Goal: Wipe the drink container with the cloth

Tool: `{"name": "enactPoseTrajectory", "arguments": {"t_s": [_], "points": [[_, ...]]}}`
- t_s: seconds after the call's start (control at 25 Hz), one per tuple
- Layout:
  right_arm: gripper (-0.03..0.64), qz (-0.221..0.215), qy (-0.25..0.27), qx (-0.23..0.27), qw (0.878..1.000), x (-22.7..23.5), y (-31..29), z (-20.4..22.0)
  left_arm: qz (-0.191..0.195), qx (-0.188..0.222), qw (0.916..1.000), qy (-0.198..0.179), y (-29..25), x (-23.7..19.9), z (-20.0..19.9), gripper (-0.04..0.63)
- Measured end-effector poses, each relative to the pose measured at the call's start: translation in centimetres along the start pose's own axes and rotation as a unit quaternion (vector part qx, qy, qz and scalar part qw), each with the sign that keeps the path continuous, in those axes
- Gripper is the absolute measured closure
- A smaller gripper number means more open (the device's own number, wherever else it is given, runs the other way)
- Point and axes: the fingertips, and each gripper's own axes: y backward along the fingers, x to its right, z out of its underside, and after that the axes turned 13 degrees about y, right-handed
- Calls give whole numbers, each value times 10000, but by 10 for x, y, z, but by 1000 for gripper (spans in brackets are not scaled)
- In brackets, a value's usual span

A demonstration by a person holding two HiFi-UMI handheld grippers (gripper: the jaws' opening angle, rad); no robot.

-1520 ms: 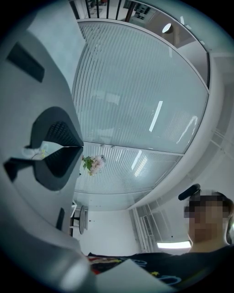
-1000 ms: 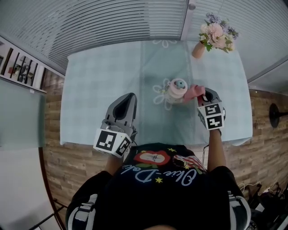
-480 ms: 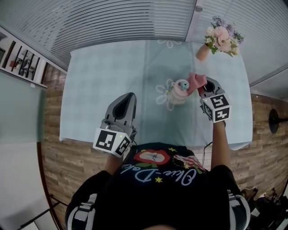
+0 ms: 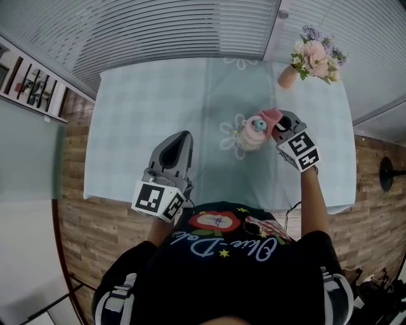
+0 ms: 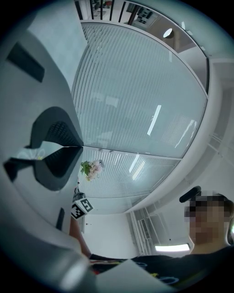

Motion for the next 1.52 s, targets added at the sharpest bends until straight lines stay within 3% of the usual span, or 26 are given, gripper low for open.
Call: {"name": "enactPoseTrajectory", "arguments": {"t_s": [0.32, 0.6, 1.52], "points": [[604, -199, 18, -31, 9998, -4, -12, 8, -35, -76, 10000, 8, -4, -5, 1, 591], [604, -365, 309, -389, 9981, -12, -23, 25, -26, -110, 9999, -2, -8, -7, 3, 591], [604, -845, 326, -1105, 9897, -34, -43, 68, -90, -108, 9999, -5, -7, -7, 3, 591]]}}
